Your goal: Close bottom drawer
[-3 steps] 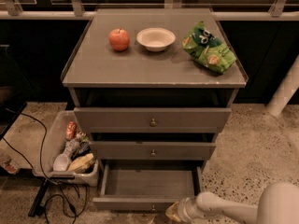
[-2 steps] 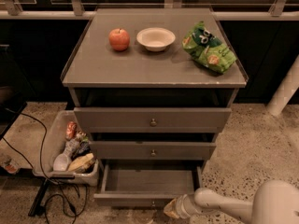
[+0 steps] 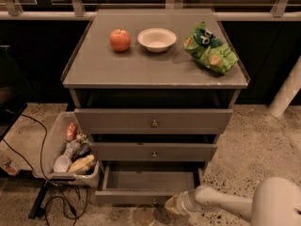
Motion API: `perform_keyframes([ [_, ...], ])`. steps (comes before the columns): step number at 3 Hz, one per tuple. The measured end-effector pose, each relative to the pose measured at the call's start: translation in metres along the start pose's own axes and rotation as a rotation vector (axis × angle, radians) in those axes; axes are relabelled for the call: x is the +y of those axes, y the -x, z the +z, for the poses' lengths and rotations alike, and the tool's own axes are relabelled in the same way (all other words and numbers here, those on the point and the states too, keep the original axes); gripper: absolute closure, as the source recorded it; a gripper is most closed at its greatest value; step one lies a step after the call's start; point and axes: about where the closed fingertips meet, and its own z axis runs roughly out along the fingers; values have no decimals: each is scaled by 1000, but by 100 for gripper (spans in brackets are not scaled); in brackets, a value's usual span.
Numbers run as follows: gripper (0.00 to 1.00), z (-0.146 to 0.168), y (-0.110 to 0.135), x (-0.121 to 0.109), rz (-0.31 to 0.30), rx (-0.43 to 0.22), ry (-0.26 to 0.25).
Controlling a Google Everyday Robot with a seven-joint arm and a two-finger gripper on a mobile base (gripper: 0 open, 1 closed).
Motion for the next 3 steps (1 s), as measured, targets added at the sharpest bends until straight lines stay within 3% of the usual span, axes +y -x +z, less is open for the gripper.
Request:
perform_keyframes([
  [1,29,0,0,0,0,0,0],
  [2,7,5,-1,13,-28,-8,40],
  [3,0,5,-1,20,-28,-8,40],
])
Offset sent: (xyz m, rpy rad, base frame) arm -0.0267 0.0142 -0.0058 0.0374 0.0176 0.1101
